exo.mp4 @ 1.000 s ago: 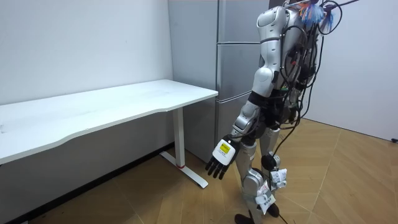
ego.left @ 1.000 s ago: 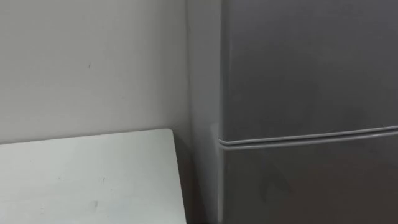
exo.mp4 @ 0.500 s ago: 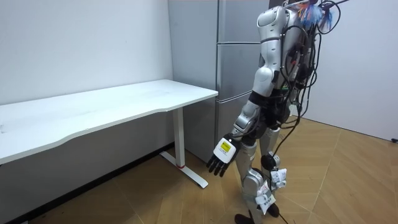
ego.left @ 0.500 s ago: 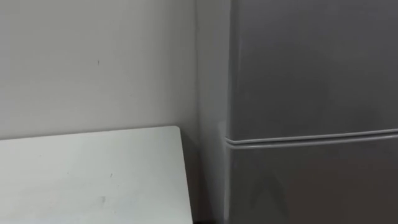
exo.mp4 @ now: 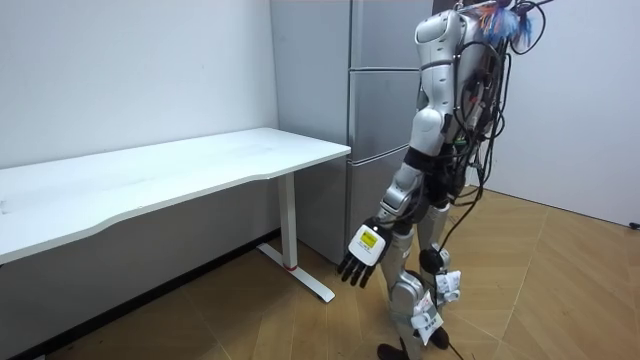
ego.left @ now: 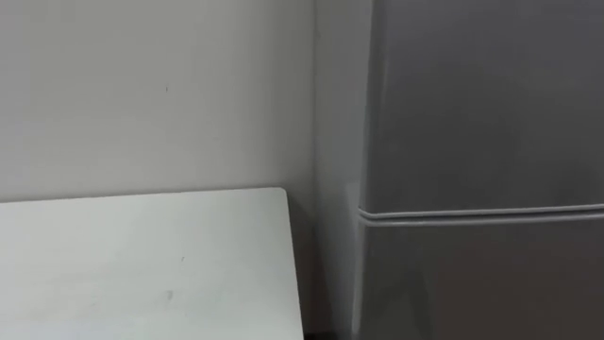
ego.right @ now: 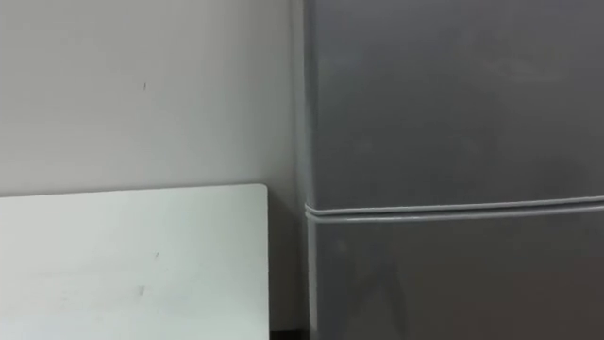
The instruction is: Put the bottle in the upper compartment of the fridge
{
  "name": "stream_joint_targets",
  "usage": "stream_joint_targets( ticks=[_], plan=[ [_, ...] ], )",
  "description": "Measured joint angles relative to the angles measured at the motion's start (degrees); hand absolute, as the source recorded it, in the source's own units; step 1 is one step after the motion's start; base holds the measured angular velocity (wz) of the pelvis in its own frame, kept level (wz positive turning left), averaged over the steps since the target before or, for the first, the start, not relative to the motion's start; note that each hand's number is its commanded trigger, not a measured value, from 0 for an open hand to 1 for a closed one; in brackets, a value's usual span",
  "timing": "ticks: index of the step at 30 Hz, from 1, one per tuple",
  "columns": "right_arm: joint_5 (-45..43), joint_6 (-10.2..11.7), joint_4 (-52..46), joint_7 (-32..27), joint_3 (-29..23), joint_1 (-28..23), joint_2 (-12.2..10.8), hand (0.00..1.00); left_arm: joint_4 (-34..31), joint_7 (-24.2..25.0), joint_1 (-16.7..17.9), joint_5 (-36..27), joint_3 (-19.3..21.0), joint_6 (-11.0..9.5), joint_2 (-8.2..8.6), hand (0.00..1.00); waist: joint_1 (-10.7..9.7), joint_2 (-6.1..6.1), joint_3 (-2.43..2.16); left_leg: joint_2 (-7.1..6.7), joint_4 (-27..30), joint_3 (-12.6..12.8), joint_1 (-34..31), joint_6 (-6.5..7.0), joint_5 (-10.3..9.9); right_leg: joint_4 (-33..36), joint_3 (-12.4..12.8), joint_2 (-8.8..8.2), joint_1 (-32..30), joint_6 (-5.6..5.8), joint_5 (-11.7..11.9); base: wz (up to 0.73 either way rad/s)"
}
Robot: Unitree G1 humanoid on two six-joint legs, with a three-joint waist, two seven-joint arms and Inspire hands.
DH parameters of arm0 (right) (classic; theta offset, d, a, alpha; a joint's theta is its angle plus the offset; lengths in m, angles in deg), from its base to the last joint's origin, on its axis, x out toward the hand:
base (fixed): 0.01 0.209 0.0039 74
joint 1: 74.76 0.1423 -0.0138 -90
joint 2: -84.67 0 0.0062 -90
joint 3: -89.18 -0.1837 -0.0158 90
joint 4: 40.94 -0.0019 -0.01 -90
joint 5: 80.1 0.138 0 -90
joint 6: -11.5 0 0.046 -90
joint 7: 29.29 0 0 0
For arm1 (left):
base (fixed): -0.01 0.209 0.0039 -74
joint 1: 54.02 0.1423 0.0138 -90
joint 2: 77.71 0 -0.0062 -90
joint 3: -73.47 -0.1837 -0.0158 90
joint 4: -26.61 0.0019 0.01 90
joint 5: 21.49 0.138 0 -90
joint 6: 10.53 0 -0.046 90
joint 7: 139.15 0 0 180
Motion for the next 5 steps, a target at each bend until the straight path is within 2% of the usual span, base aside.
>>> stream_joint_targets(
  ticks=[5],
  plan=[
    [-0.01,-0.02,1.56,1.05,-0.01,1.1,0.01,0.0,0.04,0.1,-0.22,0.17,0.0,0.0,-0.22,0.0,-0.02,-0.3,0.14,-0.01,0.49,-0.55,-0.63,0.0,0.0,-0.06,-0.53,-0.07,-0.06,-0.01,-0.01,0.05]
  ],
)
